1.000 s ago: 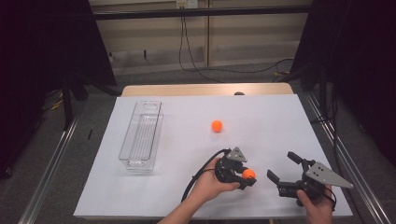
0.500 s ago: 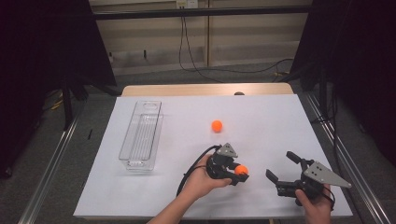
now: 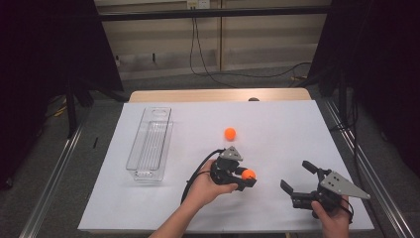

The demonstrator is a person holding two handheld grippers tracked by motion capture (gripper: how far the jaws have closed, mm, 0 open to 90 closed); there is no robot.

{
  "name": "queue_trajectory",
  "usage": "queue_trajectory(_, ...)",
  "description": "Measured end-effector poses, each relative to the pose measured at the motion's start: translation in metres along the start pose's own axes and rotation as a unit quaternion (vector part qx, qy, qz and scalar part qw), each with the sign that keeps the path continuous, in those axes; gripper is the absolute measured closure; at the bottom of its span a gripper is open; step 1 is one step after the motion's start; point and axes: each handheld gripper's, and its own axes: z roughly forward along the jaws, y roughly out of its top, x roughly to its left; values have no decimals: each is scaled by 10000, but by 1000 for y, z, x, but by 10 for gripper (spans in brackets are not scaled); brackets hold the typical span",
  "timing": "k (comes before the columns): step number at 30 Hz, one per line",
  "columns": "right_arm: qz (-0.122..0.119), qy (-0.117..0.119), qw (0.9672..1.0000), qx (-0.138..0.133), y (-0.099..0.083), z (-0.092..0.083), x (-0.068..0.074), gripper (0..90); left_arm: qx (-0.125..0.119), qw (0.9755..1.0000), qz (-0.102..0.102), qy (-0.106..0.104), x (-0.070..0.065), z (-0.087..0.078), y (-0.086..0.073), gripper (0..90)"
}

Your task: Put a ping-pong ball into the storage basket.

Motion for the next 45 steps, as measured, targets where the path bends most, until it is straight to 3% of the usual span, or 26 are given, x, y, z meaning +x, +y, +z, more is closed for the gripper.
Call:
queue_trajectory(17, -44, 41, 10000, 28, 0, 2, 2, 10, -119, 9997, -182, 149, 12, -15, -1, 508)
queue_trajectory(45, -33, 44, 10000, 9, 0, 1, 3, 10, -144, 9990, -303, 295, 25, -29, -1, 509)
